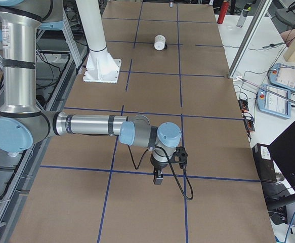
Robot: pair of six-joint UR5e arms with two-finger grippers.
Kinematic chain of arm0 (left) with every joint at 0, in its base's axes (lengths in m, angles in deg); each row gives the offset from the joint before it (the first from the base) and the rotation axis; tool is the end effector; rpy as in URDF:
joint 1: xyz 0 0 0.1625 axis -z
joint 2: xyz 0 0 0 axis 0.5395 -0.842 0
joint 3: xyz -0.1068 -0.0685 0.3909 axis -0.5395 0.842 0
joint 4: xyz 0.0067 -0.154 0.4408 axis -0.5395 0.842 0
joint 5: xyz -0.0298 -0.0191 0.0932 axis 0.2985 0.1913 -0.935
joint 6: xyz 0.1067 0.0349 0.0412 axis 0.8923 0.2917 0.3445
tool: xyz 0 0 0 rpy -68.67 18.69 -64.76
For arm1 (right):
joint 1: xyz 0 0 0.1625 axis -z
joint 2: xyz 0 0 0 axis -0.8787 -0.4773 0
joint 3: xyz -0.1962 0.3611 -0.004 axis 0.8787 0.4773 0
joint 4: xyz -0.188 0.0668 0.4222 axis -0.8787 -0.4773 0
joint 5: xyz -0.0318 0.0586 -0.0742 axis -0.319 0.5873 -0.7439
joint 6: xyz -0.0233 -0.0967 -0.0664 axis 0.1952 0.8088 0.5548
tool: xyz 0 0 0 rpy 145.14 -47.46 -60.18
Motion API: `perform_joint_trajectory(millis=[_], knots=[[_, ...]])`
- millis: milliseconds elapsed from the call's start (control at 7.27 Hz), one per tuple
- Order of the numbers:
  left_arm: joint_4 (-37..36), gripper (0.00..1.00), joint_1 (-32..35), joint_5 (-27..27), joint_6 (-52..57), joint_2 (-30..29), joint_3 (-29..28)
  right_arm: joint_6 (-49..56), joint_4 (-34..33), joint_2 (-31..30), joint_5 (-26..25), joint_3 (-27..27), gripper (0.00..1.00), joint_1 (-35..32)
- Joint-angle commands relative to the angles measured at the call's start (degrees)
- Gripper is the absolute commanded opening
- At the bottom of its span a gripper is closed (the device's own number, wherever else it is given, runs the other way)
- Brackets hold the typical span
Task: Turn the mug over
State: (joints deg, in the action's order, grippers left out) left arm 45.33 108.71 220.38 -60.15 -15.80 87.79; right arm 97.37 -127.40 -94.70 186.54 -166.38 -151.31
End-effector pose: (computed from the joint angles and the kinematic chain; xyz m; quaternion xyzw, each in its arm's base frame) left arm 0.0977 -0.5454 0.5386 0.0410 0.5170 -0.0847 0.8508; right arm 0.0542 -0.5047 0.6678 -0.0377 -0.3484 -0.0474 0.9354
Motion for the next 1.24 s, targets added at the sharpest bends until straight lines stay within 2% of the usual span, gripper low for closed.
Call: perform_joint_trajectory(millis=[0,275,413,550,826,1101], knots=[[26.72,1.0,-12.36,-11.76,-29.39,4.38,-0.27,0.0,0.0,0.0,0.0,0.0,1.0,0.0],[35.48,1.0,-21.61,-21.72,-43.58,5.89,-0.19,0.0,0.0,0.0,0.0,0.0,1.0,0.0],[43.53,1.0,-26.17,-28.11,-56.52,7.29,-0.45,0.0,0.0,0.0,0.0,0.0,1.0,0.0],[49.18,1.0,-30.74,-34.1,-64.74,7.39,-0.45,0.0,0.0,0.0,0.0,0.0,1.0,0.0],[59.11,1.0,-37.26,-43.51,-65.7,8.44,-2.01,0.0,0.0,0.0,0.0,0.0,1.0,0.0],[73.35,1.0,-39.13,-50.12,-64.94,8.1,-7.46,0.0,0.0,0.0,0.0,0.0,1.0,0.0]])
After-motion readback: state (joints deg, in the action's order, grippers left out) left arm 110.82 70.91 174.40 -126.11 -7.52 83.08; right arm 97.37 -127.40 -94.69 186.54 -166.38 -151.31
